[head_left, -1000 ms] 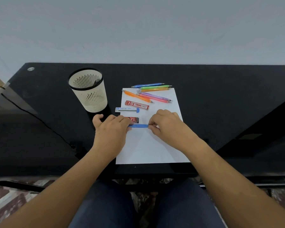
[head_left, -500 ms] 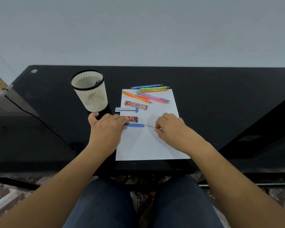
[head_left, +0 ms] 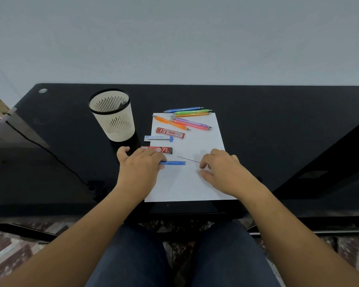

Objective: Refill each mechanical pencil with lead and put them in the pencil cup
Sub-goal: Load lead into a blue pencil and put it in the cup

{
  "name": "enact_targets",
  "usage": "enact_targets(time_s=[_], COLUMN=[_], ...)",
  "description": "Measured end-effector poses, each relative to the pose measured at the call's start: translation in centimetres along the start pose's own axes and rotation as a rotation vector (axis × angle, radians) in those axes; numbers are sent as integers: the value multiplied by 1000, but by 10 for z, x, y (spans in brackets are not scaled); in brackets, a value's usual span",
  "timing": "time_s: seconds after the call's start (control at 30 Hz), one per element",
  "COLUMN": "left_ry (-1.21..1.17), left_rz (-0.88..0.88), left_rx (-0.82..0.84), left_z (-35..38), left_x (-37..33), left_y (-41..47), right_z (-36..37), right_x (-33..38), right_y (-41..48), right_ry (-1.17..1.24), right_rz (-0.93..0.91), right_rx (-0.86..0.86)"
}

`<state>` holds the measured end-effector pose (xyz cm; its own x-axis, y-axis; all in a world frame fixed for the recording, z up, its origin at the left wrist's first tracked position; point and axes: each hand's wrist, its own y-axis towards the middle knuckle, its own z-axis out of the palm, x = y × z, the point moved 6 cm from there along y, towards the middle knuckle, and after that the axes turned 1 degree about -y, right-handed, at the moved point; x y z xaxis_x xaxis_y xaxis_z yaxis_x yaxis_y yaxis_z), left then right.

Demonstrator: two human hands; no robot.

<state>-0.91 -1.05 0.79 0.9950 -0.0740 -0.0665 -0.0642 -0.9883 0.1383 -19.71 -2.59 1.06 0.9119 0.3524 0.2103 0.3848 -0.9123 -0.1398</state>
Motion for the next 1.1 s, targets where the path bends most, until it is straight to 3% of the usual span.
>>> enact_targets(time_s=[0.23, 0.43, 0.63, 1.1], left_ry=[13, 14, -3, -25], left_rz=[-7, -19, -31, -35], left_rx=[35, 42, 63, 46], left_z=[3, 3, 3, 8], left_x=[0, 2, 5, 7], left_y=[2, 6, 11, 15], right_z=[-8, -3, 2, 2], right_x=[-3, -6, 0, 10], right_y=[15, 43, 55, 58], right_ry=[-49, -104, -183, -230], right_rz=[49, 110, 38, -49], right_rx=[-79, 79, 222, 215])
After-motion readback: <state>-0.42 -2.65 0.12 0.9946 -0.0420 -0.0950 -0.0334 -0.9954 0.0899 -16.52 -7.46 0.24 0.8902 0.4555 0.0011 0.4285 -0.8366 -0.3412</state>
